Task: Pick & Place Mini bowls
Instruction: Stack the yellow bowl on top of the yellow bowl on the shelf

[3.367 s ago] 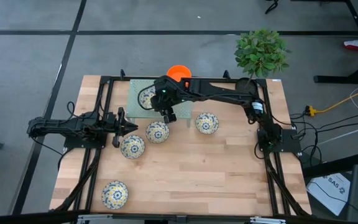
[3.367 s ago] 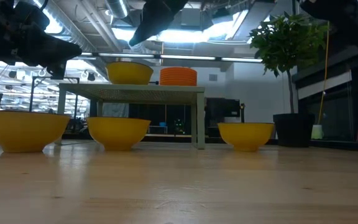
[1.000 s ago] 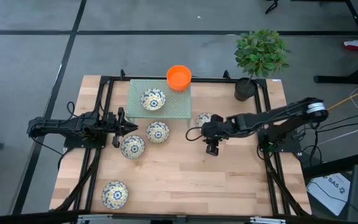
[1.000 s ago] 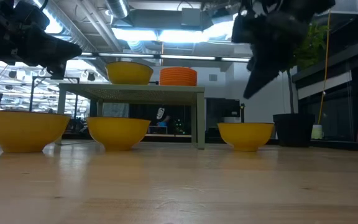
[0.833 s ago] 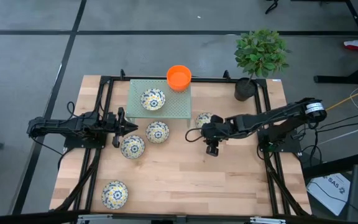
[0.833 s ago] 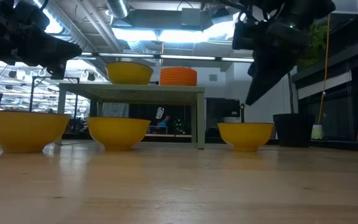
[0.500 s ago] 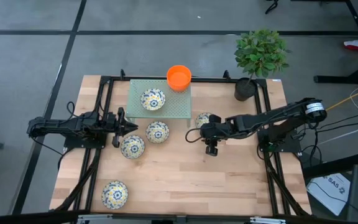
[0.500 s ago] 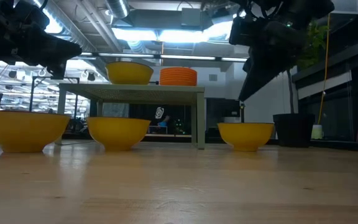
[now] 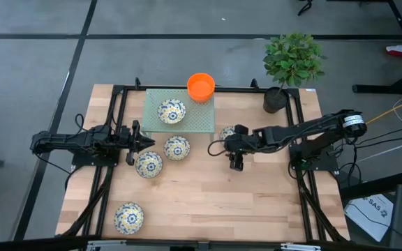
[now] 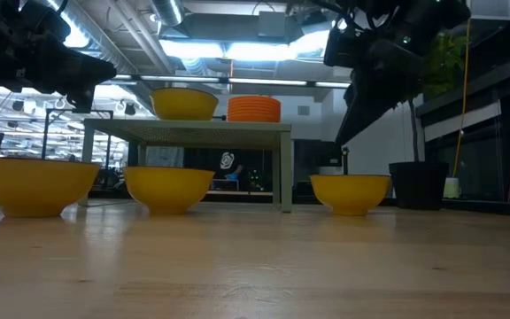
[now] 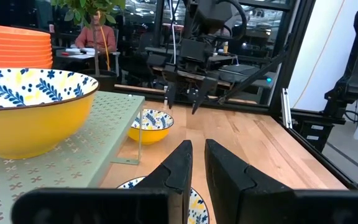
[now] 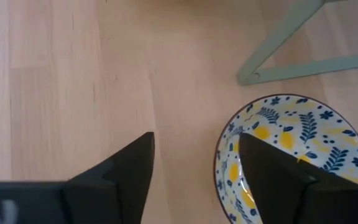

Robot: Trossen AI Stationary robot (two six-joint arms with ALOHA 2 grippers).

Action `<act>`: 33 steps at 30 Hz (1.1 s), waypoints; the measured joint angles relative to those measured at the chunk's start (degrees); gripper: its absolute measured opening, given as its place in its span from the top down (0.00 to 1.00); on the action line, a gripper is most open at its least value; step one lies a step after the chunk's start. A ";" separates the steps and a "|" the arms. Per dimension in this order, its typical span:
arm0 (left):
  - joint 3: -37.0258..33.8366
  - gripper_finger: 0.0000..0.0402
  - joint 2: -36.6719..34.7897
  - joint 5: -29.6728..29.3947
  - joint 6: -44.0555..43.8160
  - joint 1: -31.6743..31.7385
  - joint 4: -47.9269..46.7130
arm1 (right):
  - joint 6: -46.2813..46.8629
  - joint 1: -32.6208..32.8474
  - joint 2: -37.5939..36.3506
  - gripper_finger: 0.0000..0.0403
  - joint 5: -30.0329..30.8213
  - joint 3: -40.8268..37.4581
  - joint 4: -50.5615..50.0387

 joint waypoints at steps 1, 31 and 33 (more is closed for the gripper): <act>0.01 0.91 0.02 0.00 0.00 0.02 0.00 | 0.48 0.00 0.00 0.42 0.00 0.00 0.01; 0.01 0.91 0.00 0.00 0.00 0.00 0.00 | 3.07 0.02 0.02 0.40 -0.02 0.04 0.01; 0.01 0.91 0.00 0.00 0.00 0.02 0.00 | 4.06 0.04 0.02 0.40 -0.05 0.04 0.01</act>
